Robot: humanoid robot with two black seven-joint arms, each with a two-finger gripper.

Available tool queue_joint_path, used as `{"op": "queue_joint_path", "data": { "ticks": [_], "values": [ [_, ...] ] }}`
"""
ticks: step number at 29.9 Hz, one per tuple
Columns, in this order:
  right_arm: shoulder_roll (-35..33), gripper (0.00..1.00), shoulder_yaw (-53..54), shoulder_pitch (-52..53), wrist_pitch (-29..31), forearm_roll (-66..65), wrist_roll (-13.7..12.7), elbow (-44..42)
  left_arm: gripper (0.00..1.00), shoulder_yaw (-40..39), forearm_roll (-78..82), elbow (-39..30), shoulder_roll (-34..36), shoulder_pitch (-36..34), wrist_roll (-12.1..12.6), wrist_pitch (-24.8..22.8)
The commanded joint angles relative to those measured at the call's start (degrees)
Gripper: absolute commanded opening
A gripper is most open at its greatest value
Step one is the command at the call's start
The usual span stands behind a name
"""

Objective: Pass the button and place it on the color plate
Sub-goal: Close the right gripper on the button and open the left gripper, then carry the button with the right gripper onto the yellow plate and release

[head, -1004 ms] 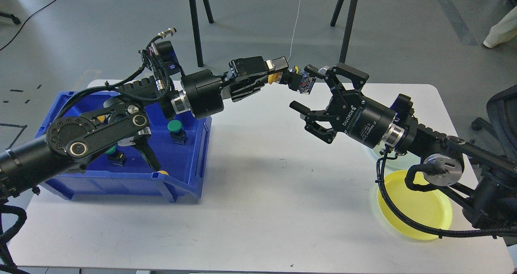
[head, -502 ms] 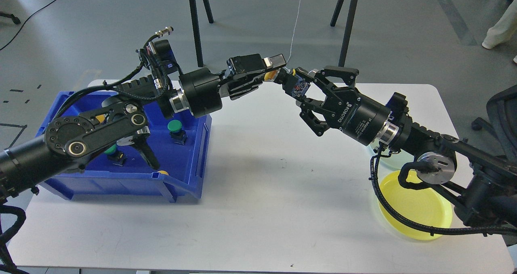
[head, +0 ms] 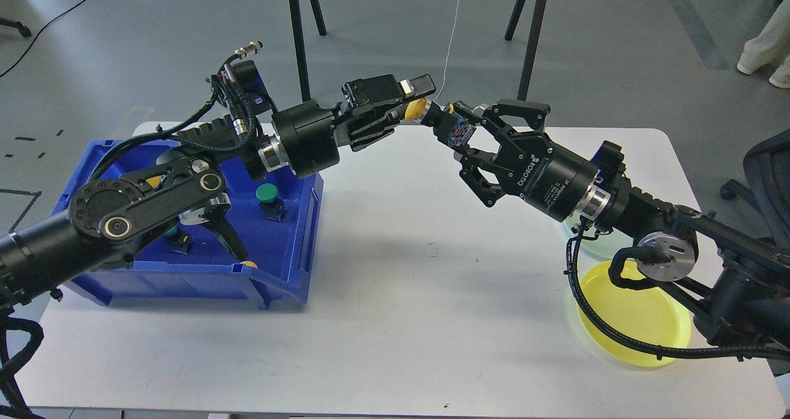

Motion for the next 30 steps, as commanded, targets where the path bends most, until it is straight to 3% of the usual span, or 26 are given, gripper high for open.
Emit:
{"op": "queue_joint_path", "data": {
  "ticks": [1, 9, 15, 20, 25, 30],
  "values": [
    [-0.51, 0.01, -0.01, -0.30, 0.00, 0.11, -0.02, 0.17, 0.68, -0.47, -0.28, 0.07, 0.00, 0.21, 0.00, -0.27],
    [-7.27, 0.01, 4.54, -6.00, 0.00, 0.55, 0.50, 3.15, 0.79, -0.64, -0.89, 0.33, 0.00, 0.21, 0.00, -0.45],
    [-10.27, 0.01, 25.09, -30.84, 0.00, 0.73, 0.59, 7.02, 0.95, -0.64, -6.07, 1.12, 0.09, 0.21, 0.00, -0.45],
    [-10.71, 0.01, 32.51, -48.62, 0.00, 0.03, 0.50, 8.52, 0.98, -0.47, -6.26, 2.09, 0.96, -0.14, 0.00, 0.25],
    [-12.20, 0.01, 32.69, -56.10, -9.96, 0.03, 0.59, 8.70, 0.98, -0.20, -2.66, 1.12, 10.52, -0.58, 0.00, 0.26],
    [-12.21, 0.01, 31.81, -57.43, -24.72, 0.12, 0.42, 8.52, 0.98, 0.32, 8.48, 0.51, 22.04, -1.98, 0.00, -0.36]
  ]
}}
